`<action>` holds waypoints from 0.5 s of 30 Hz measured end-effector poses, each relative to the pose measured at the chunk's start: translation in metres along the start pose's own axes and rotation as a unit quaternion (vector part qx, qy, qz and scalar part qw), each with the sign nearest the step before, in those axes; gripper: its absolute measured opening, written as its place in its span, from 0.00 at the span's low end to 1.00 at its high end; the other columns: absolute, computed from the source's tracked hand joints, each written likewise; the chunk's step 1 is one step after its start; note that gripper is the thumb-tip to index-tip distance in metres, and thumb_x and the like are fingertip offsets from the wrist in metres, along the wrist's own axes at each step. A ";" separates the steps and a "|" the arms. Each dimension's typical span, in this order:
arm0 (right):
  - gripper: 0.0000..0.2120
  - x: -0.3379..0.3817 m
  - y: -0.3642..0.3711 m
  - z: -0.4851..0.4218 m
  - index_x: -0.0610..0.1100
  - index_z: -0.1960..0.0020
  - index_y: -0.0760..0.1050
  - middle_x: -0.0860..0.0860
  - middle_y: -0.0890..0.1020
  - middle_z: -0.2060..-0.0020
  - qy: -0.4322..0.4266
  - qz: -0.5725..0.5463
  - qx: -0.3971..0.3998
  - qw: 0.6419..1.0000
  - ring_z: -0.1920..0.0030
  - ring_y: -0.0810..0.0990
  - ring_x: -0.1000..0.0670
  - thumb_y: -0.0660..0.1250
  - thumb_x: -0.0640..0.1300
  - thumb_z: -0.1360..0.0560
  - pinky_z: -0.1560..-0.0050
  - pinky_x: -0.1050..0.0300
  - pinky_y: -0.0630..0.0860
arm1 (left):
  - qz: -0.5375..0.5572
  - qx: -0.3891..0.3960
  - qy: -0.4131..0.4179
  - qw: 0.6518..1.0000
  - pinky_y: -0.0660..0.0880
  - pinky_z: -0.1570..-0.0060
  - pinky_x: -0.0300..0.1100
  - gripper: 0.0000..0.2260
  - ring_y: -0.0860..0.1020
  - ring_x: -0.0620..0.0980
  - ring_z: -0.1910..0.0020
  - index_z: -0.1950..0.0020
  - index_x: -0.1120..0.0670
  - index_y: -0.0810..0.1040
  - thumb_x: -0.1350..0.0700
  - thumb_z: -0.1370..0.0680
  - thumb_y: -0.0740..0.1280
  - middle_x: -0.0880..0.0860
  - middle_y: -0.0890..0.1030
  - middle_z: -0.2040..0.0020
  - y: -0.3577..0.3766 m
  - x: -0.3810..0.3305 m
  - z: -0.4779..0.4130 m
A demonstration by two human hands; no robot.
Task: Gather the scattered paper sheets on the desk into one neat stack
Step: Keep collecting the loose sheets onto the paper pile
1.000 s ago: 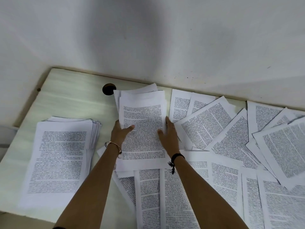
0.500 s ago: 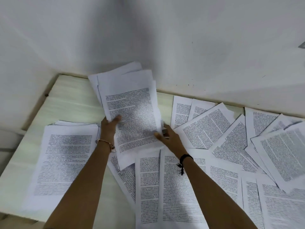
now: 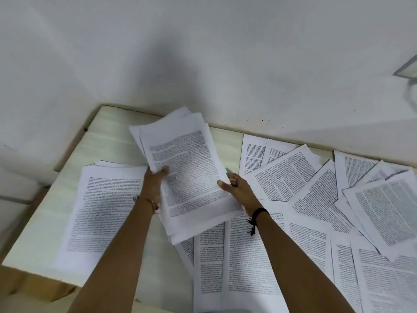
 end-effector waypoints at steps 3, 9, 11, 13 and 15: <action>0.12 -0.004 0.006 0.016 0.57 0.47 0.78 0.61 0.80 0.46 -0.007 0.088 0.012 0.996 0.45 0.78 0.57 0.70 0.59 0.28 0.43 0.59 0.73 | 0.058 0.057 -0.065 0.995 0.80 0.49 0.46 0.17 0.79 0.54 0.43 0.32 0.58 0.72 0.62 0.22 0.63 0.56 0.79 0.40 0.002 0.032 0.025; 0.24 -0.003 -0.002 0.018 0.54 0.36 0.74 0.54 0.75 0.36 -0.024 0.001 -0.108 0.994 0.37 0.73 0.56 0.64 0.65 0.27 0.37 0.56 0.70 | 0.051 0.087 -0.102 0.990 0.81 0.56 0.42 0.15 0.82 0.51 0.48 0.35 0.55 0.74 0.59 0.21 0.63 0.54 0.81 0.43 -0.015 0.049 0.042; 0.14 -0.012 0.009 0.013 0.54 0.40 0.78 0.52 0.78 0.37 0.028 0.026 -0.038 0.999 0.39 0.75 0.53 0.66 0.54 0.24 0.35 0.54 0.70 | 0.015 0.061 -0.068 0.996 0.80 0.57 0.38 0.15 0.82 0.48 0.49 0.35 0.55 0.74 0.61 0.22 0.63 0.52 0.81 0.44 -0.023 0.052 0.045; 0.09 -0.021 0.016 0.012 0.51 0.51 0.82 0.45 0.82 0.44 0.067 0.065 -0.029 0.995 0.47 0.78 0.49 0.66 0.39 0.24 0.40 0.51 0.74 | -0.019 0.023 -0.049 0.998 0.80 0.54 0.41 0.15 0.81 0.52 0.47 0.36 0.58 0.74 0.63 0.23 0.65 0.54 0.81 0.45 -0.034 0.065 0.047; 0.07 -0.032 0.020 0.014 0.41 0.53 0.82 0.41 0.83 0.50 0.099 0.156 -0.038 0.982 0.52 0.76 0.50 0.65 0.36 0.25 0.45 0.54 0.74 | -0.060 -0.049 -0.078 0.994 0.80 0.52 0.48 0.15 0.80 0.58 0.48 0.39 0.61 0.74 0.61 0.25 0.68 0.58 0.81 0.48 -0.048 0.086 0.052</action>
Point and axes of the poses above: each hand's wrist, its own z-axis away from the middle knuckle, its own y-axis out of the palm, x = y × z, the point moved 7 cm from there along -z, towards the middle knuckle
